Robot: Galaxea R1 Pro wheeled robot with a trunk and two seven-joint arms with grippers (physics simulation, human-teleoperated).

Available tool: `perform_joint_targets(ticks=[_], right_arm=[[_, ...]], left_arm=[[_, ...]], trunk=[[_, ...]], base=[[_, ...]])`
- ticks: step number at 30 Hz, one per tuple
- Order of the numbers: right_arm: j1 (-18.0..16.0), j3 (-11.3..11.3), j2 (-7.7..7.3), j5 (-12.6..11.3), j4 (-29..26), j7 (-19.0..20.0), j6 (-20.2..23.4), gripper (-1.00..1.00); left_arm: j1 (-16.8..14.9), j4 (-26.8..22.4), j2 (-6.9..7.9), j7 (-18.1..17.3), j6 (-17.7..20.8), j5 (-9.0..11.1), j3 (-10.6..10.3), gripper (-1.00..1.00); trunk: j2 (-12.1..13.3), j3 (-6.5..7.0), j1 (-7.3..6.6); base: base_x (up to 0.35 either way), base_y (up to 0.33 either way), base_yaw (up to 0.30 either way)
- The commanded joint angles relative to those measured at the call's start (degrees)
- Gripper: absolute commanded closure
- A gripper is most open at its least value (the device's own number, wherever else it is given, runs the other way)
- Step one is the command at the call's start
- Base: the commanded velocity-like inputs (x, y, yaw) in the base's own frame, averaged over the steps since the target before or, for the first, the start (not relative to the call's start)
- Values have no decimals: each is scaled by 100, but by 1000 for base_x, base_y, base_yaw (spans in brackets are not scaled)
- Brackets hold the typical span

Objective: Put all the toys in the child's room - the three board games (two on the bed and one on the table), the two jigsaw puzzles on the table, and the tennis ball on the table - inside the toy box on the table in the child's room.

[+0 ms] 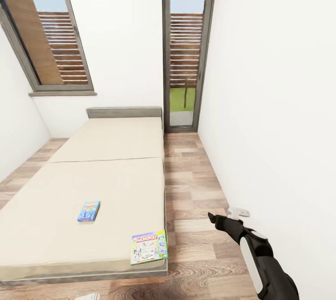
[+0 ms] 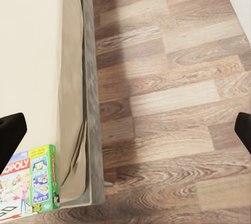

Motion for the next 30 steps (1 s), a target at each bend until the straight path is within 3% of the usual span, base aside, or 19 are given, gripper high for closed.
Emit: perform_joint_targets(ticks=[1,4,12,30], right_arm=[[-3,-14,5,-35,-13,18,31,-100],[-3,-5,6,-38,-25,16,30,-100],[-3,109,3,-36,-40,15,25,-100],[-3,158,-10,-34,-18,25,-4,-100]], left_arm=[[-5,-11,-36,30,38,8,35,-100],[-7,17,-78,140,-7,-3,36,-100],[-7,315,-112,198,-541,-44,4,-100],[-7,467,-109,202,-706,-63,-17,-100]], trunk=[[-46,-20,23],[-167,-60,89],[-167,-38,89],[-167,3,89]], base=[[0,0,215],[0,0,231],[0,0,177],[0,-140,-56]])
